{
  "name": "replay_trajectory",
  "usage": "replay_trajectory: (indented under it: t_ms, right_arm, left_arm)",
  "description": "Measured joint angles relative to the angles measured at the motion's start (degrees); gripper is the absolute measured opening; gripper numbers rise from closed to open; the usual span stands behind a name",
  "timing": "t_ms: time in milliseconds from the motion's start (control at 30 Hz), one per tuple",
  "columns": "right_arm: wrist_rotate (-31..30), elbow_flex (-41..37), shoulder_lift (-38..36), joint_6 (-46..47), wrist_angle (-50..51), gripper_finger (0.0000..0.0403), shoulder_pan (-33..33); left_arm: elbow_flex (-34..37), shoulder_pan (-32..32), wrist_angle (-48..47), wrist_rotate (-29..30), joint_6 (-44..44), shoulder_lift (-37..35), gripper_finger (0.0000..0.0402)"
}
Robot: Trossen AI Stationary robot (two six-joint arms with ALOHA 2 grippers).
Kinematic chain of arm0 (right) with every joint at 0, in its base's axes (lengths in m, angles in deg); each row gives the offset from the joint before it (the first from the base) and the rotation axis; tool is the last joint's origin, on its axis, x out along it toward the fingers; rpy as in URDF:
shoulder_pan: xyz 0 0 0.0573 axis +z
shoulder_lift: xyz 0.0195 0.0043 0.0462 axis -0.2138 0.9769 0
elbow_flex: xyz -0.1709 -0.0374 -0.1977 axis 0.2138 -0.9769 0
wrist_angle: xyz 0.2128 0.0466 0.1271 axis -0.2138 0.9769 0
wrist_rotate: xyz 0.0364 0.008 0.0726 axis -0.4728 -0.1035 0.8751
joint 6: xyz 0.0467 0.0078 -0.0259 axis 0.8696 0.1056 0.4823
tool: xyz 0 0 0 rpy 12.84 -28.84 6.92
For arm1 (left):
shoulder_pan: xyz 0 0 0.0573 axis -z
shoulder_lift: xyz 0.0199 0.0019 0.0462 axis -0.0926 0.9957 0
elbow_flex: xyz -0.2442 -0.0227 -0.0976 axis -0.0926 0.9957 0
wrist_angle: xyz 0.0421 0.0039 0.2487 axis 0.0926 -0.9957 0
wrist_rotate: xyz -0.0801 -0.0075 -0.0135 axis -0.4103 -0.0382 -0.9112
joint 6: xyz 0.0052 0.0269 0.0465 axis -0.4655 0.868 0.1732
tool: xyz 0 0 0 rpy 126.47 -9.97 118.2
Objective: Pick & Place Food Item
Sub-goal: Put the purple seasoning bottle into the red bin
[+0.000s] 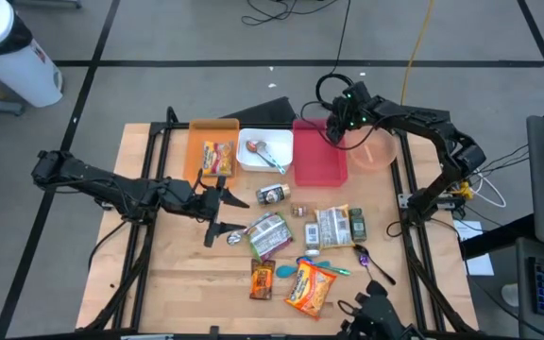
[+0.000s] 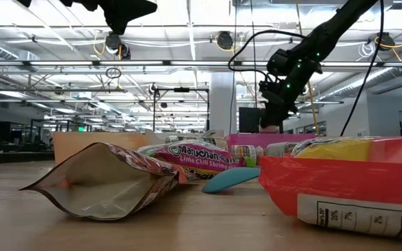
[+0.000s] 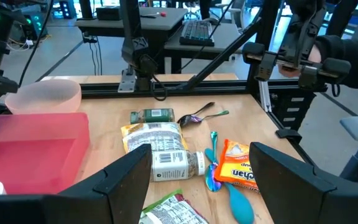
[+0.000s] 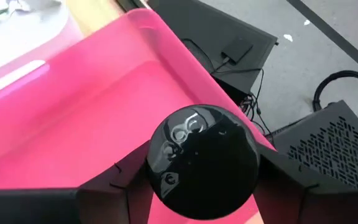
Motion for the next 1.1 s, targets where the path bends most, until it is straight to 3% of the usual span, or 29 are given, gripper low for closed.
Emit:
replay_trajectory:
  t_ms: [300, 1100]
  right_arm:
    - [-0.1, -3.9, 0.0, 2.5, -7.2, 0.0202, -0.9]
    - [-1.4, -4.0, 0.0, 1.1, -3.9, 0.0202, -2.5]
  left_arm:
    - [0.0, 0.0, 0.0, 0.0, 0.0, 0.0, 0.0274]
    - [0.0, 0.0, 0.1, 0.0, 1.4, 0.2, 0.0274]
